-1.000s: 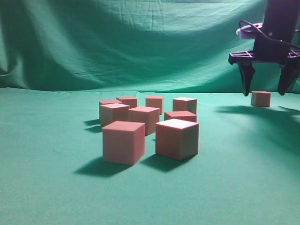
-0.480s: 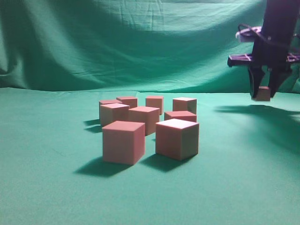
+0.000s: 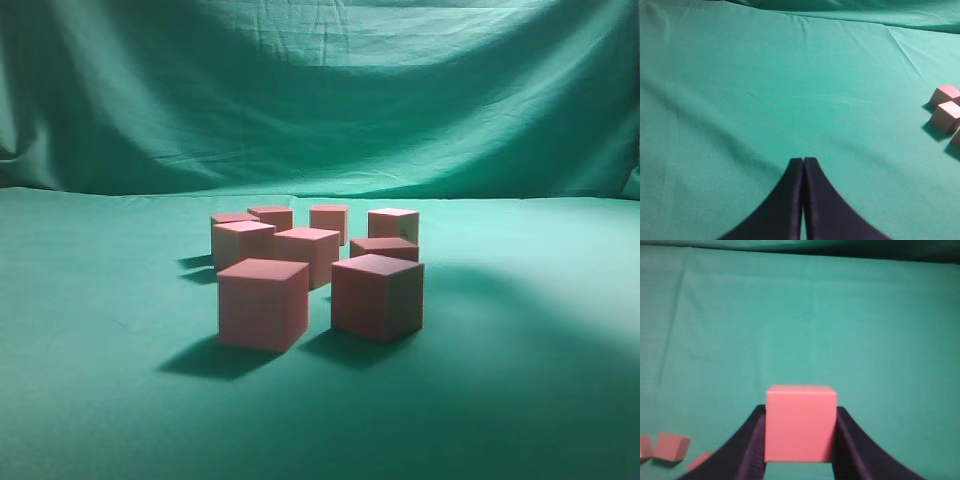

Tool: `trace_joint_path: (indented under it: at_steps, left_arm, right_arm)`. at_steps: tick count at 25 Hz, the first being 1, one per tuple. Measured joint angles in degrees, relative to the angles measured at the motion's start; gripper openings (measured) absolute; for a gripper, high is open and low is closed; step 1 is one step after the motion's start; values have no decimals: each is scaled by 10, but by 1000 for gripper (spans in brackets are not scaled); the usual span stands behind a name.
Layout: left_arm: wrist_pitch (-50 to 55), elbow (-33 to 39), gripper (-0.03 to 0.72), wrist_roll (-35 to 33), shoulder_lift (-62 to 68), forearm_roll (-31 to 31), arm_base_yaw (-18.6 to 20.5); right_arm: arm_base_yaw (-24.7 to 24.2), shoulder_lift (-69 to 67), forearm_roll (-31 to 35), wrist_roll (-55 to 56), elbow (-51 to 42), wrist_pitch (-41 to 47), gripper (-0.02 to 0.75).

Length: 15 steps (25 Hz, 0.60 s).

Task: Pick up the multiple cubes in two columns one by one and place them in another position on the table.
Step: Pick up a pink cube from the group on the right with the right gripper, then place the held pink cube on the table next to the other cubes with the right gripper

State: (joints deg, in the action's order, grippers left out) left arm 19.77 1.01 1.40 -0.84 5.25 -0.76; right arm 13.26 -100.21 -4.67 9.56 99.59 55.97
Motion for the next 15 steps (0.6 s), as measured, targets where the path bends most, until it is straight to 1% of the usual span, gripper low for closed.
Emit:
trace_joint_path:
  at_steps: [3, 8, 11, 15]
  left_arm:
    - [0, 0, 0, 0, 0, 0, 0]
    - [0, 0, 0, 0, 0, 0, 0]
    - [0, 0, 0, 0, 0, 0, 0]
    - [0, 0, 0, 0, 0, 0, 0]
  right_arm:
    - [35, 70, 0, 0, -53, -7, 259]
    - [114, 153, 1, 0, -198, -53, 259]
    - [178, 164, 5, 0, -257, -63, 259]
    - [272, 162, 13, 0, -296, -79, 259]
